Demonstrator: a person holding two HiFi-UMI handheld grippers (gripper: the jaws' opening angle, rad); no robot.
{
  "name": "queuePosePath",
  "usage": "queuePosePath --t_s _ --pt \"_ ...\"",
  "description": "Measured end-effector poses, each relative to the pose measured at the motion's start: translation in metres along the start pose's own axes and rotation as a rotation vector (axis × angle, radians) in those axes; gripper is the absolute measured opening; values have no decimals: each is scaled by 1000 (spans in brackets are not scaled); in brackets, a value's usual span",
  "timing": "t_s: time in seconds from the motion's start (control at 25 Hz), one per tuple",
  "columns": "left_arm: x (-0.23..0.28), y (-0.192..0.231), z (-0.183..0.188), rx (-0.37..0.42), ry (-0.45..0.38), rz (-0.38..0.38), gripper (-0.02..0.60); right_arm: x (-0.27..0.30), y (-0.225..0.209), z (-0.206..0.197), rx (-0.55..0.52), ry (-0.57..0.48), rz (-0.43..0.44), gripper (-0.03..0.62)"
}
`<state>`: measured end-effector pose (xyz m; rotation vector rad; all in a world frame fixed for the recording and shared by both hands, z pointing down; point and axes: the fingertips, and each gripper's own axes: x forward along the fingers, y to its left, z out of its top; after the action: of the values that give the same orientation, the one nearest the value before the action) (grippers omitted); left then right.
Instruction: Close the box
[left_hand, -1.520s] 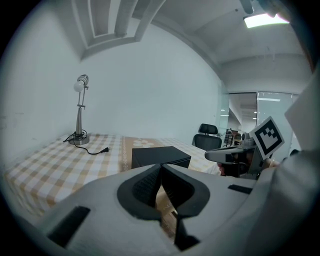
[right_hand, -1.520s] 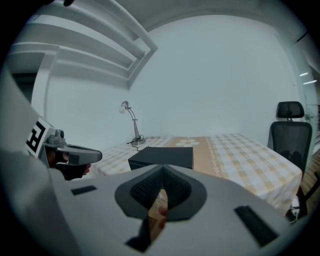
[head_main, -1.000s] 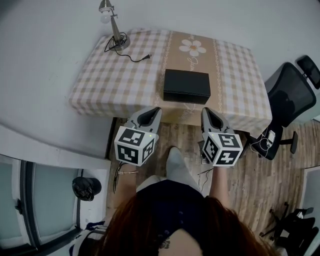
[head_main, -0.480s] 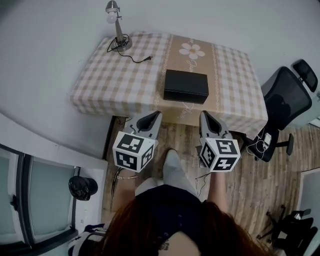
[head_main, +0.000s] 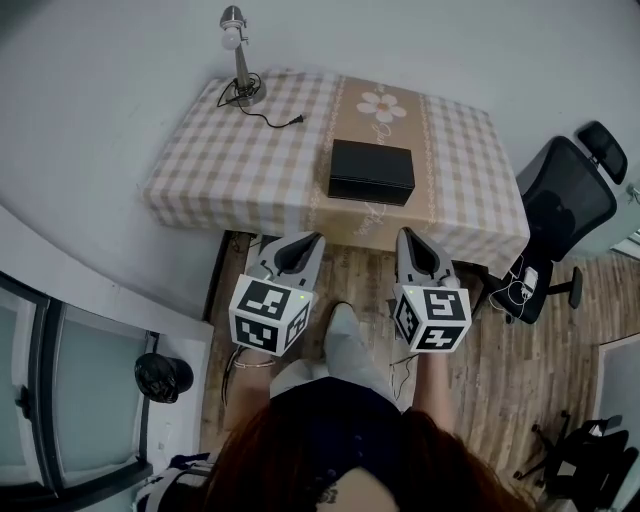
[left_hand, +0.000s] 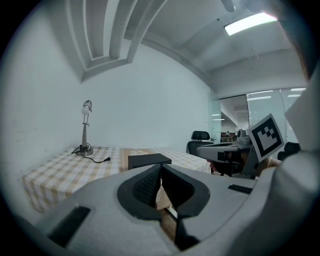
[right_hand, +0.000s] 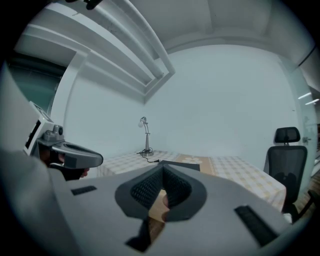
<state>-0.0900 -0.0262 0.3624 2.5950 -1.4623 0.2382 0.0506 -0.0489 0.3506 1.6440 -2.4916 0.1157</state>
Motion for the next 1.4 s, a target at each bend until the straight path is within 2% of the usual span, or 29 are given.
queuePosePath --t_s 0.16,0.56,0.92,1.4 --pt "-9 -6 1 29 1 2 29 -9 9 5 -31 -11 -10 17" --pt "-16 -16 8 33 -24 -28 29 -25 18 20 -7 -61 -29 17" --pt "-10 -24 16 41 -42 -47 29 -30 14 19 -13 -54 -41 17" --pt "-15 -47 18 48 -37 -15 29 -46 9 20 -29 -43 -8 17"
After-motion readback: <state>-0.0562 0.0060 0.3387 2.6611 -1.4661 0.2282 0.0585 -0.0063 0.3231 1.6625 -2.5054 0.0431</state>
